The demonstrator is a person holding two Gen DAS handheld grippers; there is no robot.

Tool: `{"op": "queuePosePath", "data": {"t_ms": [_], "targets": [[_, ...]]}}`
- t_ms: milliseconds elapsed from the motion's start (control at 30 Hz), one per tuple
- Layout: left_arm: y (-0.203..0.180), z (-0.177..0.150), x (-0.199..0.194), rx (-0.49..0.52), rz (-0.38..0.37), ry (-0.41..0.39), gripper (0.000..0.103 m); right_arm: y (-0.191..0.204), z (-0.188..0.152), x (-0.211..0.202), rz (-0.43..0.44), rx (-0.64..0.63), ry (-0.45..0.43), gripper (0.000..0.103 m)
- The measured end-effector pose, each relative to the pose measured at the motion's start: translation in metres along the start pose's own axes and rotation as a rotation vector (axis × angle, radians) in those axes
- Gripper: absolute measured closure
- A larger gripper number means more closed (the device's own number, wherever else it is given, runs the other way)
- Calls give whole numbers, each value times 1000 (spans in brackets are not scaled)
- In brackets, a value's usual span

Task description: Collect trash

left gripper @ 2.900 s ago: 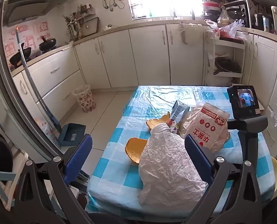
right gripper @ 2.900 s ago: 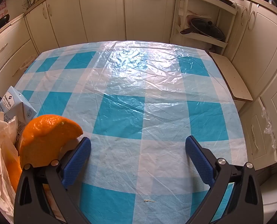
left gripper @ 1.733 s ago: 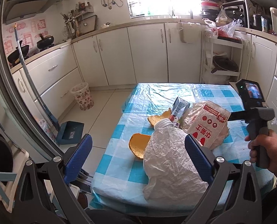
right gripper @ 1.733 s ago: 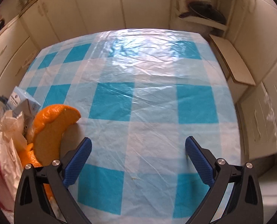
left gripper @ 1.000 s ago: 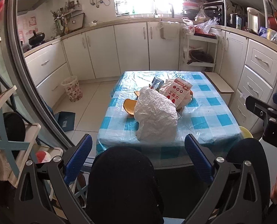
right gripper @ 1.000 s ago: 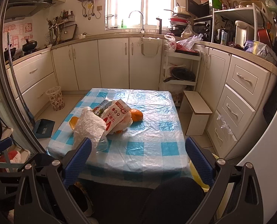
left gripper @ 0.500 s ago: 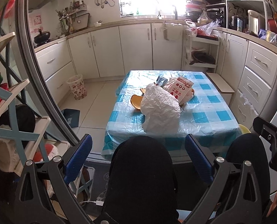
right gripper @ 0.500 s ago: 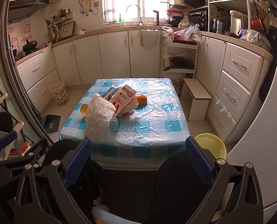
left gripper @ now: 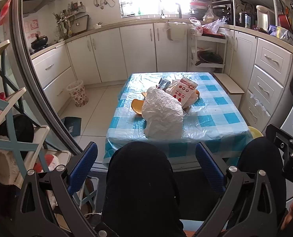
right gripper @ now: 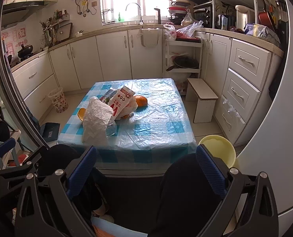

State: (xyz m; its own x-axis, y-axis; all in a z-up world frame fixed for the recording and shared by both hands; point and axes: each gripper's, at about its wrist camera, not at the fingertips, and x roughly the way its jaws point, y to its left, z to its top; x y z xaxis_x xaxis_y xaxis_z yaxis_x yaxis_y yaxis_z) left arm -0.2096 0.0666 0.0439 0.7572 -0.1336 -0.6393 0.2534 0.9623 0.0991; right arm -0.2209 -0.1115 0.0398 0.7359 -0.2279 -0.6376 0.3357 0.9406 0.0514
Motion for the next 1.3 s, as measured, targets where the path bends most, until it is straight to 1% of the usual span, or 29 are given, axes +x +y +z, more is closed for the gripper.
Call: {"op": "queuePosePath", "data": {"t_ms": [1300], "targets": [[0, -1, -1, -5, -3, 9, 8, -3, 1, -3, 29, 6, 18, 7]]}}
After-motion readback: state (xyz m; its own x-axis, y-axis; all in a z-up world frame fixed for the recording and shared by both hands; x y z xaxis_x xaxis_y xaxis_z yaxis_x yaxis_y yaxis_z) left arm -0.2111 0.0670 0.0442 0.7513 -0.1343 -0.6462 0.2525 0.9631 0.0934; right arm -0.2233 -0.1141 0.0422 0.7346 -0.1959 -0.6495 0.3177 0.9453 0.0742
